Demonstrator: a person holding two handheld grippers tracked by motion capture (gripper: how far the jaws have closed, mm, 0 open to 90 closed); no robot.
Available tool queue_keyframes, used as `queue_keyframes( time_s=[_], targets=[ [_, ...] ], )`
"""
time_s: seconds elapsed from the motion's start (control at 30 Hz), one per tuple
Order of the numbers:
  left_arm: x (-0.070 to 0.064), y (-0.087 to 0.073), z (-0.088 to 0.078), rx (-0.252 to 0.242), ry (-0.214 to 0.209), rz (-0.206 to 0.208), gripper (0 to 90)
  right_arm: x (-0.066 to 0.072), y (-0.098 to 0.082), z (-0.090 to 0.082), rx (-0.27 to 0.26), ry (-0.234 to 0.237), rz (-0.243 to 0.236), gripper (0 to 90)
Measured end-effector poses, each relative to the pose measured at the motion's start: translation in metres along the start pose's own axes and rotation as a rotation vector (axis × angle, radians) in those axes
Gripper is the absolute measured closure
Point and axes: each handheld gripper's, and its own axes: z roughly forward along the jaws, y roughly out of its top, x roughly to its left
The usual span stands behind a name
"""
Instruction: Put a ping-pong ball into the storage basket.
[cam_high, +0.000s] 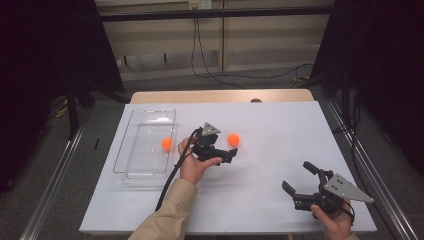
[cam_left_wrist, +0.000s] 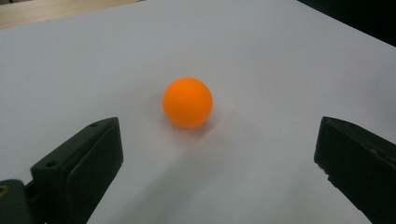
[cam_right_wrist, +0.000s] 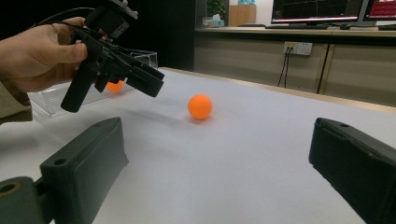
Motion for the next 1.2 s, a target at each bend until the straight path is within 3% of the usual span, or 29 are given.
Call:
queue_keyframes(
  time_s=[0.3,0.8,1.2],
  targets=[
    [-0.001,0.001,0.007,0.0,-0.003,-0.01,2.2,0.0,0.0,0.0,0.0,-0.002,0.001,3.3],
    [0.002,0.0,0.016,0.018,0.016,0.013,3.8,0.0,0.0,-0.001,-0.003,-0.002,0.001,3.3],
    [0.003,0.0,0.025,0.011,0.02,-0.013,4.2,-0.001,0.0,-0.002,-0.003,-0.003,0.002,3.3]
  ],
)
